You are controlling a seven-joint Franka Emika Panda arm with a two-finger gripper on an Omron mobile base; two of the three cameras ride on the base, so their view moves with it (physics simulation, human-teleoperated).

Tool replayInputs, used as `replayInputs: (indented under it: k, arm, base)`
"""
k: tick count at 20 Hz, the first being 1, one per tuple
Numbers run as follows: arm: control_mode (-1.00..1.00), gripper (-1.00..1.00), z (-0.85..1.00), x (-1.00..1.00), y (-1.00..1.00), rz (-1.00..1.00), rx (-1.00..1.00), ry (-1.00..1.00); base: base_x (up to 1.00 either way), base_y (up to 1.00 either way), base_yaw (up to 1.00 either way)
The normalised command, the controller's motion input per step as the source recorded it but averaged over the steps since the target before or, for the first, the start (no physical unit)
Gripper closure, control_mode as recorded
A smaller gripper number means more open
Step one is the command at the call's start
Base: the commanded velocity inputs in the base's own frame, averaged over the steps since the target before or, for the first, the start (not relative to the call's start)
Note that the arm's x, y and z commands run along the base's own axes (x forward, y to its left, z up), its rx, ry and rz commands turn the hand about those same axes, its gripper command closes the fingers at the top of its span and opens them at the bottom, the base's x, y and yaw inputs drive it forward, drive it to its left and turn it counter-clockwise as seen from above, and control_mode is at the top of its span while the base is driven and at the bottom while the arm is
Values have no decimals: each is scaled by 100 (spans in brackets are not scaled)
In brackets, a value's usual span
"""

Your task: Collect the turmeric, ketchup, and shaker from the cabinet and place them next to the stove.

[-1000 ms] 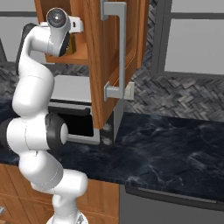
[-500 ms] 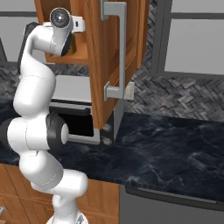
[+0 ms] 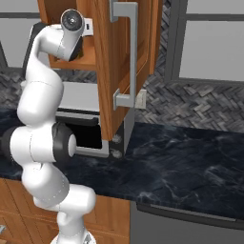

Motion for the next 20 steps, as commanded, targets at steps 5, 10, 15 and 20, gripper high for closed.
replayInputs:
  k: [5, 10, 15, 20]
  arm:
    - [-100, -100, 0, 11, 0, 8, 0, 0]
    - [-100, -100, -3, 12, 7, 8, 0, 0]
    - [-100, 100, -12, 9, 19, 9, 0, 0]
    - [-100, 100, -9, 7, 15, 9, 0, 0]
  base:
    - [0, 0, 0]
    - [0, 0, 0]
    - [0, 0, 0]
    - [0, 0, 0]
